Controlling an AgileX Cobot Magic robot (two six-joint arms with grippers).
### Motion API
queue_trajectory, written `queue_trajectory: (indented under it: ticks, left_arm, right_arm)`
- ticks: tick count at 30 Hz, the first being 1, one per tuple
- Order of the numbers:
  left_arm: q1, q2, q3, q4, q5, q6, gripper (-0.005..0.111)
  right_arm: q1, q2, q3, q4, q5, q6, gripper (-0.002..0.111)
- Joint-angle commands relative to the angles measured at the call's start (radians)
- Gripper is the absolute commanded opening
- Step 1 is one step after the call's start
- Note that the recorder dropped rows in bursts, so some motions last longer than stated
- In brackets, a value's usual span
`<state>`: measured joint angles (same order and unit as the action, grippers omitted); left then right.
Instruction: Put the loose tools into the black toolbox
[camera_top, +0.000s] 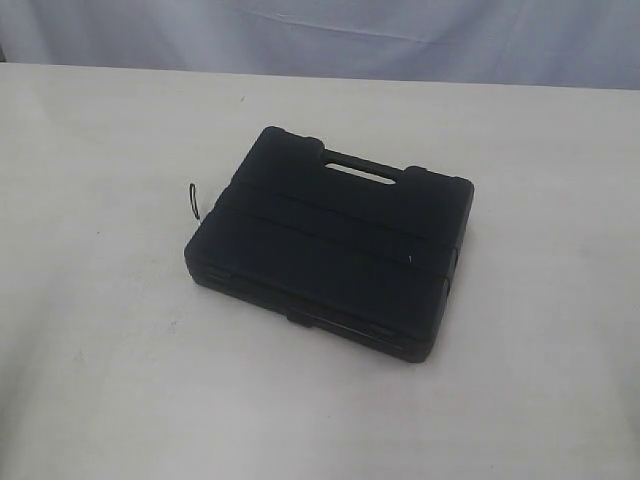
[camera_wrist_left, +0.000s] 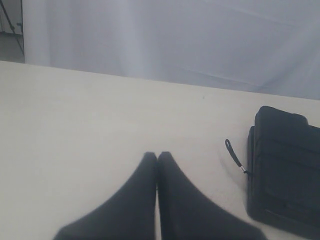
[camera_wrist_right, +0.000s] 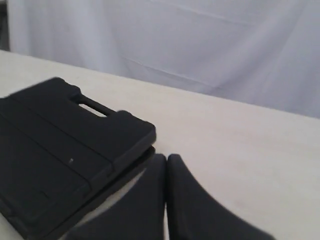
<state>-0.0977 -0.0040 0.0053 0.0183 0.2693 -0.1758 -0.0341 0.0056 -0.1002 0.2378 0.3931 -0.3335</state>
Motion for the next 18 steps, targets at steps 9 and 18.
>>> queue_trajectory:
  ticks: [9, 18]
  left_arm:
    - [-0.006, 0.004, -0.005, 0.004, 0.001, -0.001, 0.0]
    - [-0.006, 0.004, -0.005, 0.004, 0.001, -0.001, 0.0]
  right_arm:
    - [-0.007, -0.006, 0.1, -0.248, -0.096, 0.281, 0.0]
    - [-0.011, -0.006, 0.1, -0.238, -0.047, 0.266, 0.0]
